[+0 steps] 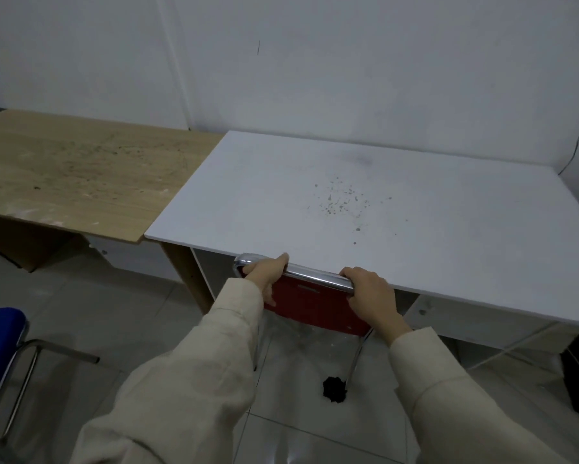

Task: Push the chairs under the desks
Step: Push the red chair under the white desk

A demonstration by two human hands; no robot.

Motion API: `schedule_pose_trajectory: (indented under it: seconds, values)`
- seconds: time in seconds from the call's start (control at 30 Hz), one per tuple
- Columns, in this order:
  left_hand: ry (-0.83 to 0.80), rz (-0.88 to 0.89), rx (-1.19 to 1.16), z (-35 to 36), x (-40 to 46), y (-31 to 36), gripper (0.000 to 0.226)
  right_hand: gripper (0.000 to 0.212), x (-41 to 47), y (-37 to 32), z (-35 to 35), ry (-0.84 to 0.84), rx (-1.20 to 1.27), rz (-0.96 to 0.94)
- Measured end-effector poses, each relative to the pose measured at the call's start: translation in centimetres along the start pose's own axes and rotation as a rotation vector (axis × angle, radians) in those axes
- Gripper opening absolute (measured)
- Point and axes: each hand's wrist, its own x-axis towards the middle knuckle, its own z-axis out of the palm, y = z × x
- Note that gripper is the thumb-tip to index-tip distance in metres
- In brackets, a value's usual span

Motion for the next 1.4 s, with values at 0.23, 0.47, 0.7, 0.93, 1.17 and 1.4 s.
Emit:
schedule_pose_trajectory:
  seconds: [0.23,0.47,0.7,0.93,1.17,1.4]
  values:
    - [0.115,0.635,0.8,0.6,-1.4,-1.5,0.073,0.031,2.4,2.0,-1.3,0.09,-0.017,0.03]
    - [0.085,0.871,1.302,-0.9,-0.6,1.6,0.049,0.034,2.8,2.4,-1.3,0.081,-0.031,-0.031]
    - [0.269,0.841,1.499,0.5,-0.6,1.2,0.046,0.03,2.3,2.4,-0.9,0.066,-0.066,-0.08]
    - [0.372,0.866,1.398,1.4,0.0,-1.5,0.049,0.033,1.9,3.3,-0.5,0.061,-0.133,-0.08]
    - [0.292,0.883,1.439,1.1,0.8,-0.8,0.052,0.033,1.8,3.2,0.2,0.129,-0.124,-0.034]
    - [0.239,0.898,1.463,-0.6,1.1,0.8,0.056,0.032,2.3,1.5,0.2,0.132,-0.095,0.0]
